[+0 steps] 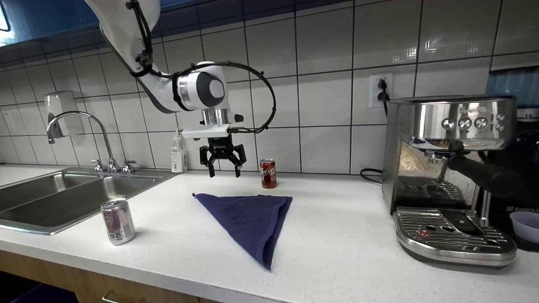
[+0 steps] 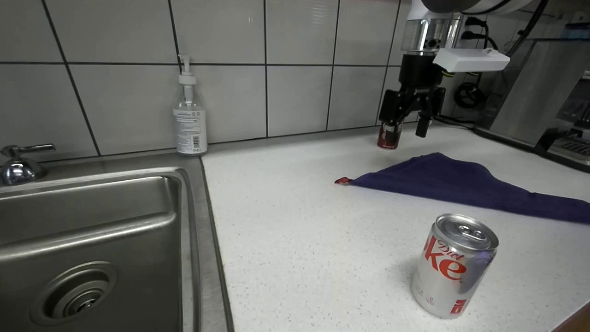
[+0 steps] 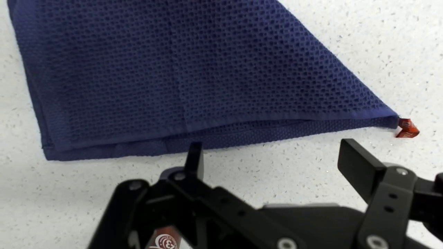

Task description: Fold the blue towel twice in a triangular shape

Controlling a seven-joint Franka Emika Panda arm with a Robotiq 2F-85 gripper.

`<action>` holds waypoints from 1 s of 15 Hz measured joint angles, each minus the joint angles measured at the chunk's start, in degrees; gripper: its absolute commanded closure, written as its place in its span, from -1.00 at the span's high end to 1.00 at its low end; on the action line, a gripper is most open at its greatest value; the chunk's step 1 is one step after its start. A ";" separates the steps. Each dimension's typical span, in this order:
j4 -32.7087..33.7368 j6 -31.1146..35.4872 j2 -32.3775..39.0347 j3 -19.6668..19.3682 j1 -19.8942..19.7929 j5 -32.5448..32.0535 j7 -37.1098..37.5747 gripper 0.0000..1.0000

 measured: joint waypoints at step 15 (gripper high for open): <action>-1.90 -4.57 0.03 -2.26 5.57 2.30 34.82 1.00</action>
